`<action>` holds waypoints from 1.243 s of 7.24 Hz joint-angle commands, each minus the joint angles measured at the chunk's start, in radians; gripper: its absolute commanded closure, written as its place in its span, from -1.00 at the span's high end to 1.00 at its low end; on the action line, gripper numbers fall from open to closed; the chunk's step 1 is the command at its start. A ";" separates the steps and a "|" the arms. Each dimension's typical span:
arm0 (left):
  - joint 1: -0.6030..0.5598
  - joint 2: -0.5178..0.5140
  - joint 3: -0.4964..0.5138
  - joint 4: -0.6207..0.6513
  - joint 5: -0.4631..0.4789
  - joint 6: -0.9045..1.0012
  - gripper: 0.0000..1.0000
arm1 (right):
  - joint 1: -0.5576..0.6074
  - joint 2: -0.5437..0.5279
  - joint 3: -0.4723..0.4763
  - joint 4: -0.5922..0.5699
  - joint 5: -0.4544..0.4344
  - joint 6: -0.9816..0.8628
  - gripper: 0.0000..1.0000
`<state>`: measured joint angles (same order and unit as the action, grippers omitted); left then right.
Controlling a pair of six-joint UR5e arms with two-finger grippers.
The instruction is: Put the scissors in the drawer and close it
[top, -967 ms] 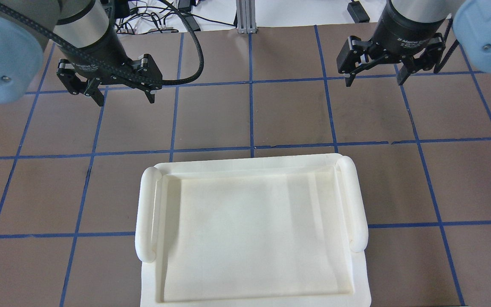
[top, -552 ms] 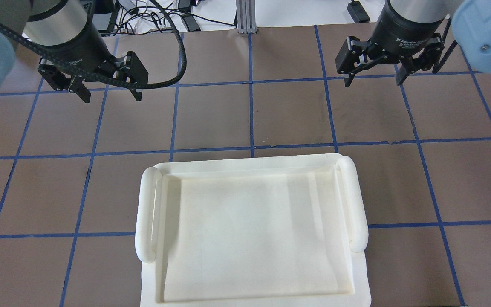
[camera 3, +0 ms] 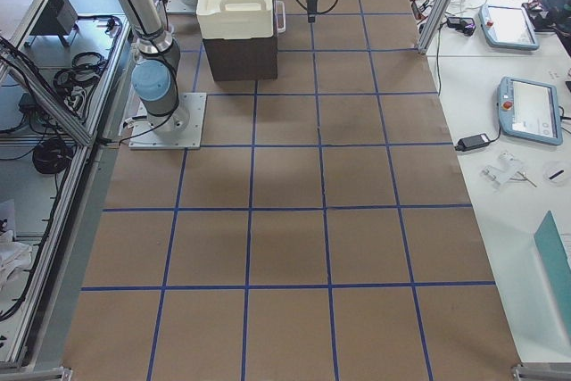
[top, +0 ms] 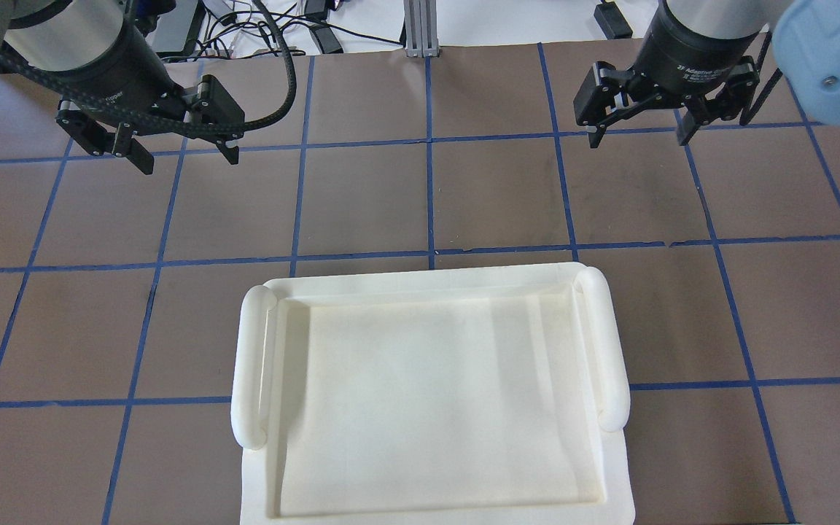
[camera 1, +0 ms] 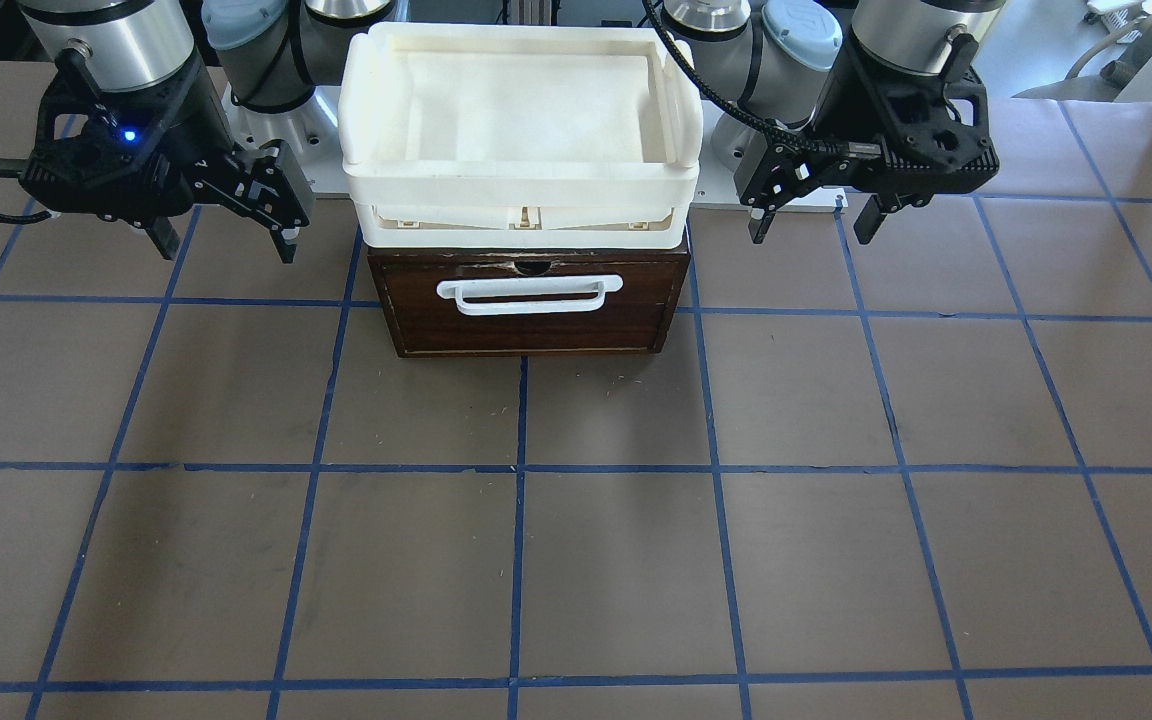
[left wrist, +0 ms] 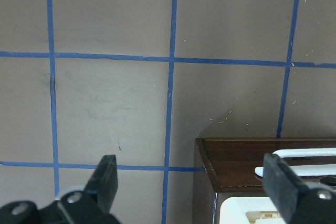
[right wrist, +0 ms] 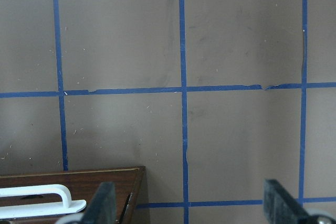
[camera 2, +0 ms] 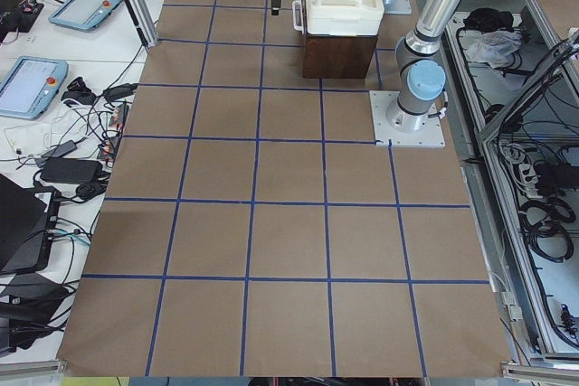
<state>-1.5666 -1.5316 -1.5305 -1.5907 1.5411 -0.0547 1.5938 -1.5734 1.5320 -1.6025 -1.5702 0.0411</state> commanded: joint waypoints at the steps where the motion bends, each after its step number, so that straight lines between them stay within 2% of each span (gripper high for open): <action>1: 0.000 0.002 -0.002 -0.003 0.000 0.003 1.00 | 0.000 0.001 0.000 0.001 -0.001 0.000 1.00; 4: 0.002 0.014 -0.010 -0.005 0.059 0.022 1.00 | 0.000 0.001 0.000 0.001 -0.001 0.000 1.00; 9: -0.004 0.016 -0.013 -0.006 0.059 0.021 1.00 | -0.003 -0.002 0.000 0.001 -0.002 -0.003 1.00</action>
<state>-1.5701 -1.5166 -1.5421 -1.5963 1.5998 -0.0336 1.5921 -1.5734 1.5324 -1.6013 -1.5711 0.0396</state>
